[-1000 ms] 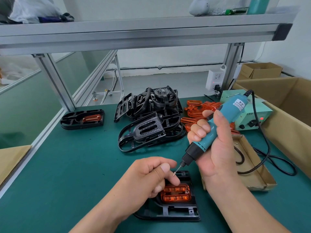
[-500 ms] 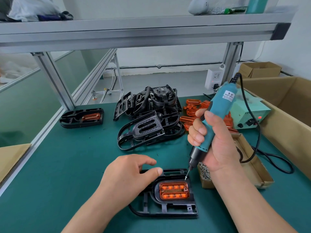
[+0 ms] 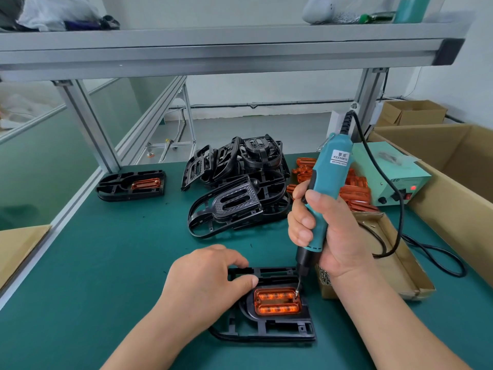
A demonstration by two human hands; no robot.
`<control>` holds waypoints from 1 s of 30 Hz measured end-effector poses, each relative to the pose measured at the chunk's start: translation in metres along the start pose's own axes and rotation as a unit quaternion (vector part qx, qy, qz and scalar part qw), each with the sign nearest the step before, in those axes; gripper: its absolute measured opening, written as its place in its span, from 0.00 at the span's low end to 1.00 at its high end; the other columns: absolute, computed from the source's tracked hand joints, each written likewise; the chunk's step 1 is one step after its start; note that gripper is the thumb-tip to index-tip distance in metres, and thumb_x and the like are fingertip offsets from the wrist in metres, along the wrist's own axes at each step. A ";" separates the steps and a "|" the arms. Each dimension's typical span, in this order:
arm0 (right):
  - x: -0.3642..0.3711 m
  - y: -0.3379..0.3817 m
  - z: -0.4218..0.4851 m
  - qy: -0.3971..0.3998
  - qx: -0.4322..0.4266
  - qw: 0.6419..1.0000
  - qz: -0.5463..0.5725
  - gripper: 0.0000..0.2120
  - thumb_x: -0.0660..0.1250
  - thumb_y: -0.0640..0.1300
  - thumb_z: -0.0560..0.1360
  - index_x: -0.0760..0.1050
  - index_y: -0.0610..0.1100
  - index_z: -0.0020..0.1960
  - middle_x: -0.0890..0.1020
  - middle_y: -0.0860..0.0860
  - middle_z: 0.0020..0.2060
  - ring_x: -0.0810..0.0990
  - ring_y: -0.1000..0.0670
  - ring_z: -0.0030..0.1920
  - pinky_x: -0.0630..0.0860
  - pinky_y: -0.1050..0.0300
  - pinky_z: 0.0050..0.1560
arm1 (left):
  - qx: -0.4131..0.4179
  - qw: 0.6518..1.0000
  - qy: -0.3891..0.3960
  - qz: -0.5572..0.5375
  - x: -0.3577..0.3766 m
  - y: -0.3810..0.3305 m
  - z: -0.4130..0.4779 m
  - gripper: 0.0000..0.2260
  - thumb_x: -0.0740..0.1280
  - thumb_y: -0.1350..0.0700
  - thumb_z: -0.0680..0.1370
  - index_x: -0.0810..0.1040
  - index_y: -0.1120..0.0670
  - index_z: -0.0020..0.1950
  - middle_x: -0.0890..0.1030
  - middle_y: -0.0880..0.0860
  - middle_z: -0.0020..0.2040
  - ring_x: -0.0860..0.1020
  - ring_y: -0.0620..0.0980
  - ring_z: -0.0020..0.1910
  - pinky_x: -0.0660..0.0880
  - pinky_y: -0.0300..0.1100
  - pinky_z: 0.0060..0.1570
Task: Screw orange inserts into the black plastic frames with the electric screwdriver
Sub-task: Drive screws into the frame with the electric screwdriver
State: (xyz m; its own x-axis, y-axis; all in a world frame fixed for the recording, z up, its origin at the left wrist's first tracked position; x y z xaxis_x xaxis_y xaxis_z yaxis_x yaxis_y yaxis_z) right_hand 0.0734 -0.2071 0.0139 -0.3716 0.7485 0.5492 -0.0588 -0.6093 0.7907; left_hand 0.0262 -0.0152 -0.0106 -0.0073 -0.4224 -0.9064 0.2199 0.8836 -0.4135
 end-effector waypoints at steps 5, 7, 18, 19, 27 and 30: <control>0.004 -0.003 -0.001 0.015 0.012 1.000 -0.010 0.16 0.79 0.51 0.74 0.78 0.43 0.53 0.72 0.49 0.29 0.71 0.52 0.25 0.70 0.60 0.27 | -0.004 1.000 -0.001 0.009 0.001 0.000 -0.001 0.18 0.67 0.28 0.73 0.81 0.35 0.57 0.79 0.33 0.49 0.77 0.36 0.49 0.73 0.33 0.45; 0.007 -0.004 -0.002 0.020 0.015 1.000 -0.012 0.17 0.80 0.51 0.73 0.78 0.43 0.53 0.72 0.49 0.29 0.71 0.52 0.25 0.70 0.60 0.28 | -0.004 1.000 -0.004 0.011 0.001 -0.001 0.000 0.18 0.66 0.28 0.73 0.81 0.35 0.57 0.78 0.33 0.49 0.77 0.36 0.48 0.71 0.32 0.44; 0.044 0.000 -0.016 0.106 0.008 0.991 -0.081 0.18 0.81 0.53 0.73 0.80 0.42 0.52 0.72 0.49 0.28 0.71 0.51 0.24 0.70 0.61 0.29 | -0.001 0.999 -0.035 0.041 0.002 -0.009 0.000 0.19 0.63 0.28 0.74 0.80 0.37 0.56 0.74 0.34 0.43 0.71 0.38 0.41 0.59 0.27 0.36; 0.048 -0.001 -0.018 0.116 0.009 0.989 -0.090 0.18 0.81 0.54 0.73 0.80 0.42 0.51 0.72 0.49 0.28 0.71 0.51 0.24 0.70 0.61 0.30 | -0.003 0.999 -0.036 0.040 0.002 -0.009 0.000 0.18 0.63 0.28 0.74 0.80 0.37 0.55 0.74 0.34 0.42 0.71 0.38 0.40 0.59 0.27 0.36; 0.054 -0.005 -0.025 0.151 0.024 0.981 -0.117 0.05 0.72 0.40 0.74 0.79 0.43 0.49 0.73 0.48 0.28 0.70 0.50 0.25 0.70 0.61 0.30 | -0.007 0.999 -0.033 0.041 0.002 -0.008 0.000 0.17 0.64 0.29 0.73 0.80 0.37 0.54 0.73 0.35 0.40 0.71 0.33 0.37 0.59 0.30 0.34; 0.053 -0.006 -0.025 0.151 0.024 0.981 -0.119 0.04 0.72 0.39 0.74 0.78 0.44 0.48 0.73 0.49 0.28 0.70 0.50 0.25 0.69 0.60 0.30 | -0.012 0.999 -0.032 0.037 0.002 -0.008 0.000 0.16 0.65 0.29 0.73 0.80 0.37 0.53 0.74 0.35 0.40 0.71 0.34 0.37 0.60 0.30 0.34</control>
State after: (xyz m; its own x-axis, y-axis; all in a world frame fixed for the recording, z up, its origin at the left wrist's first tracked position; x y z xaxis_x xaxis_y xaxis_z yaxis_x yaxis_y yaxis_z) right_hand 0.0313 -0.1705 0.0316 -0.6105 0.7521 0.2483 -0.1366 -0.4088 0.9023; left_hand 0.0242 -0.0230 -0.0090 0.0698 -0.3670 -0.9276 0.1942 0.9171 -0.3483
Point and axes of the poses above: each hand's wrist, its own z-axis towards the middle knuckle, its own x-axis out of the palm, y = z × x, the point moved 9 cm from there along z, towards the middle knuckle
